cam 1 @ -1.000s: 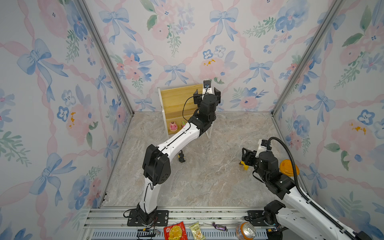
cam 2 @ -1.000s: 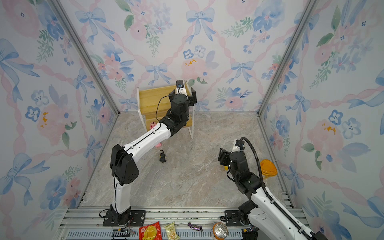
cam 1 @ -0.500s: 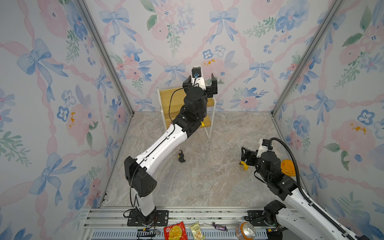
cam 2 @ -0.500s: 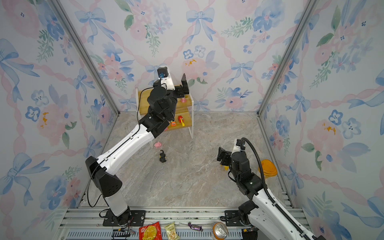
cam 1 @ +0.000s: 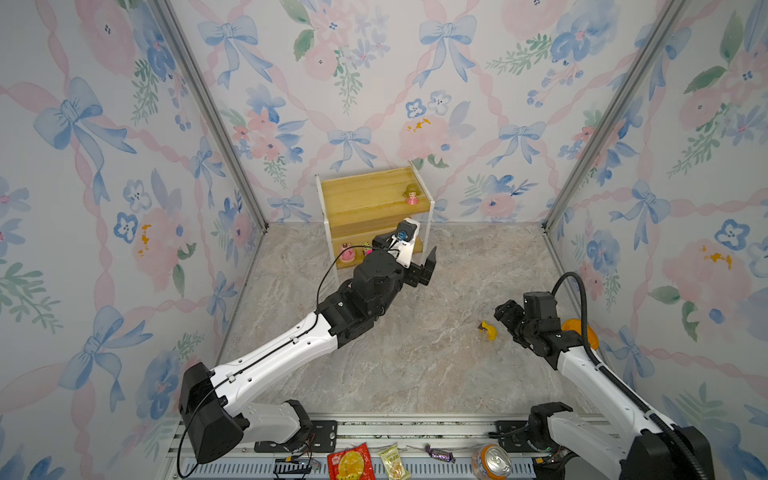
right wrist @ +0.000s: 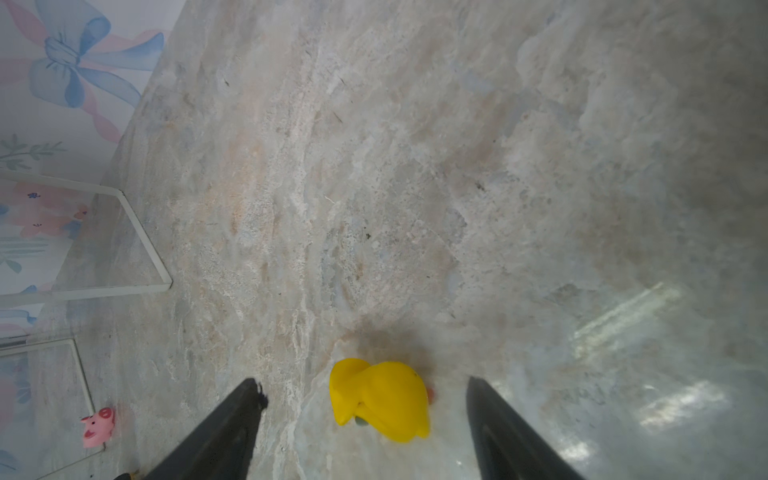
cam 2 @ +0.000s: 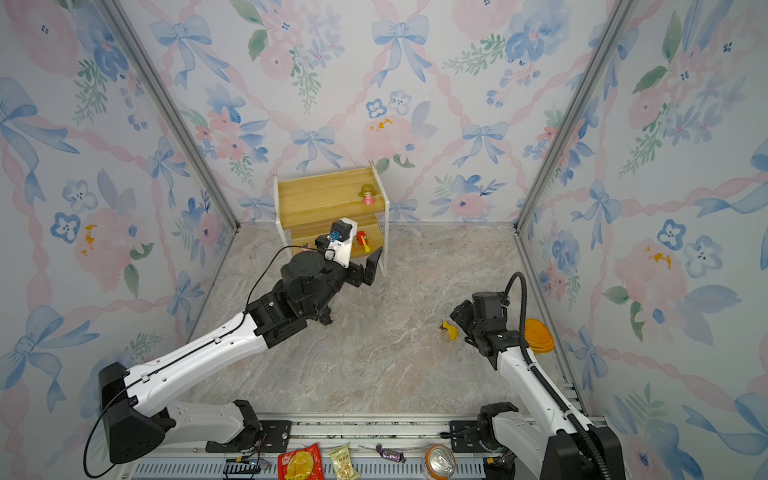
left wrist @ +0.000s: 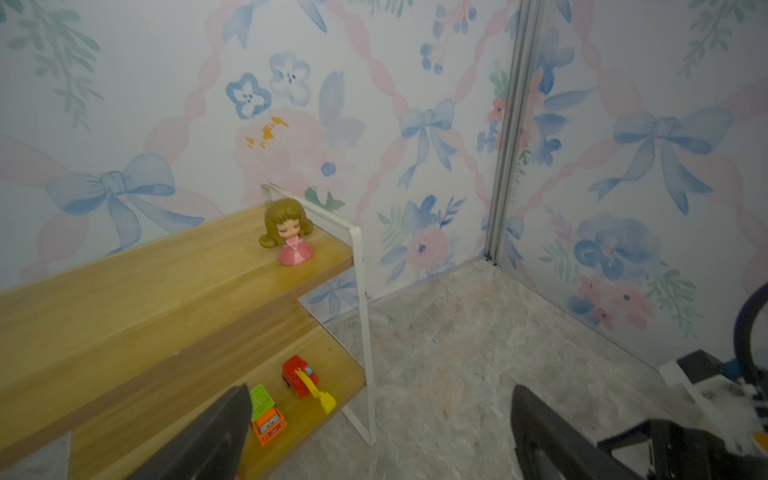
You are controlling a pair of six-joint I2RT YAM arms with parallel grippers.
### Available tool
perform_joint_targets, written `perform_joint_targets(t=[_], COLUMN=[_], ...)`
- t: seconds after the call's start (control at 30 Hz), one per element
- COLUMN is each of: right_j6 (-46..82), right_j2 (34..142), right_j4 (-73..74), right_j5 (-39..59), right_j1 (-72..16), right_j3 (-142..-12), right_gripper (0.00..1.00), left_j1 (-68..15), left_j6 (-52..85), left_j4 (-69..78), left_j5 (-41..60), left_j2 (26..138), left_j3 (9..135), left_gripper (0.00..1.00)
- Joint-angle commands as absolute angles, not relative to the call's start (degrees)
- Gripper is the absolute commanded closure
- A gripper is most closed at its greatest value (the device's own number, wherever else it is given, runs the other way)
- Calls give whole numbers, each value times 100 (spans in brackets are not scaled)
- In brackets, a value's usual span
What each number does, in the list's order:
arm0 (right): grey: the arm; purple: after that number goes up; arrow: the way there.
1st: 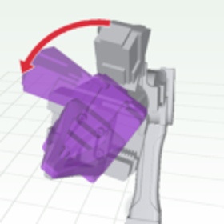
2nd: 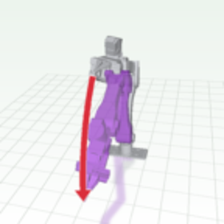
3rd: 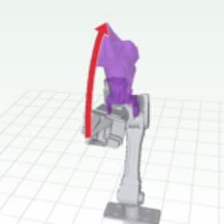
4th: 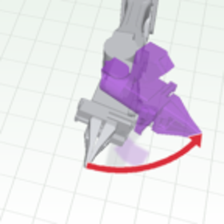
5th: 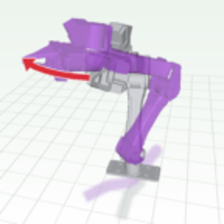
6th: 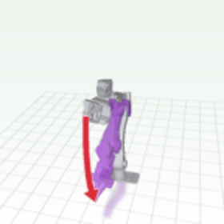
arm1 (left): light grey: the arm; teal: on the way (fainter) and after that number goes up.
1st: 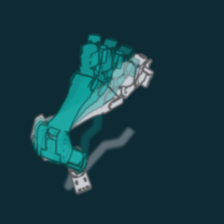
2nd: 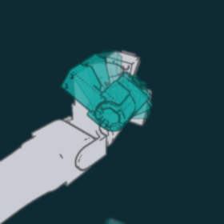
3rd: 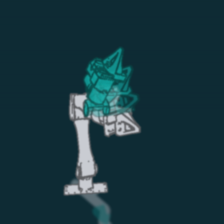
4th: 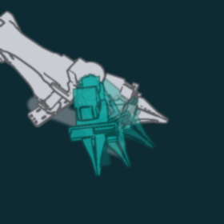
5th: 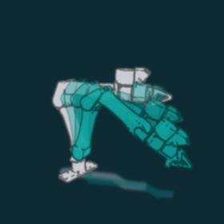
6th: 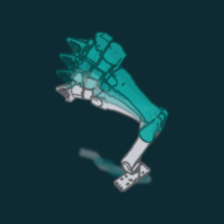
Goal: Place and organize the plastic toys onto the shelf
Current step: 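Withdraw the left gripper from the shelf while the right hovers over the yellow duck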
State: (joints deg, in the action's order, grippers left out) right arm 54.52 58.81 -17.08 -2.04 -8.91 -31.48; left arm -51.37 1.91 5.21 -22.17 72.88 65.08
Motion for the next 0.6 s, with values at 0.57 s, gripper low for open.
perform_joint_targets(t=[0.57], right_j6=[6153], right_j2=[7719], right_j4=[-1764], right_j5=[647], right_j1=[-1206], right_j3=[-4052], right_gripper=[23], left_j1=[-4878], left_j6=[571], left_j4=[585], left_j5=[-857], left_j2=[6999], left_j3=[5294], left_gripper=[2])
